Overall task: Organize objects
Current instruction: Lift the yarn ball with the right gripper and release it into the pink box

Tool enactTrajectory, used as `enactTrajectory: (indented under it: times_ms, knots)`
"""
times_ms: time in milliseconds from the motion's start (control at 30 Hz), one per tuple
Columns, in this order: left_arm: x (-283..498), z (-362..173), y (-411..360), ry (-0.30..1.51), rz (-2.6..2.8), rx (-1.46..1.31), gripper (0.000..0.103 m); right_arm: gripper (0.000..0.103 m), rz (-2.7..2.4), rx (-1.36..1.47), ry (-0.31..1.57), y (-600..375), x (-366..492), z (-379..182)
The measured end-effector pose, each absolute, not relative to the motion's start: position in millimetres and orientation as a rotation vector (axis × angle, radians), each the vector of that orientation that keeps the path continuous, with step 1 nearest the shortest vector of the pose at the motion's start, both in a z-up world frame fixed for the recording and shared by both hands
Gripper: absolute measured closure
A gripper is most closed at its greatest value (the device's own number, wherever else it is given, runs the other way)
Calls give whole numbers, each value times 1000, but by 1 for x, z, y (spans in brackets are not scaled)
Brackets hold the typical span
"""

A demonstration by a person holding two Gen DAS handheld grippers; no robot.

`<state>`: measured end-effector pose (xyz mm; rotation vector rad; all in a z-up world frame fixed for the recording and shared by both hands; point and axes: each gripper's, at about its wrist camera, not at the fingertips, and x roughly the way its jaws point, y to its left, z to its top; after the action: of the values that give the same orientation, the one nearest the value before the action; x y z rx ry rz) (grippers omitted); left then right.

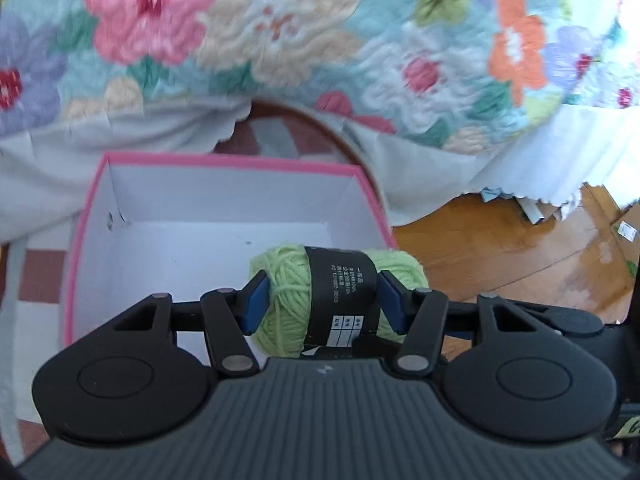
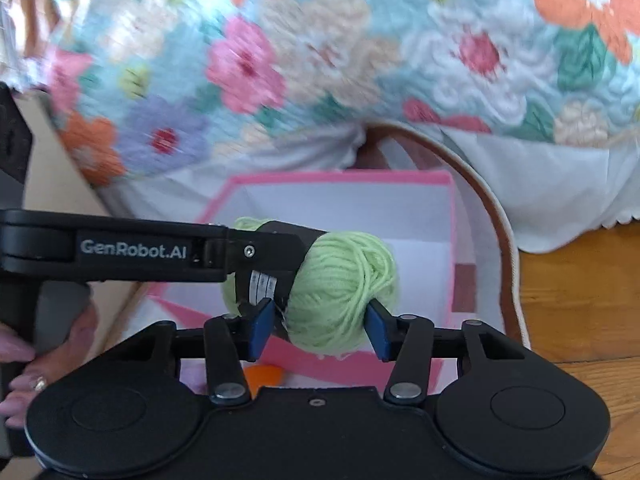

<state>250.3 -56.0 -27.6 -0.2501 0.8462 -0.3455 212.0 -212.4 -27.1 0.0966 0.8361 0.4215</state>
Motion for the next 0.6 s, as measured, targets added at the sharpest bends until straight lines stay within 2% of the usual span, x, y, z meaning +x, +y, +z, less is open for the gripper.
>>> enactTrajectory:
  times_ms: [267,400,500,600]
  knots:
    - [282,-72,-68,975,-335,-222,48,49,360,77,929,-207,241,-56]
    - [284,-78,-70,981,-333,-244,46,48,310,42,950,-207,248,-65]
    - [280,-72,-75,987,-335,-176,46,45,301,10,947,-210,241,-61]
    - [271,-60,-73,991,-337,-136,45,36,326,0,909,-217,225,-46]
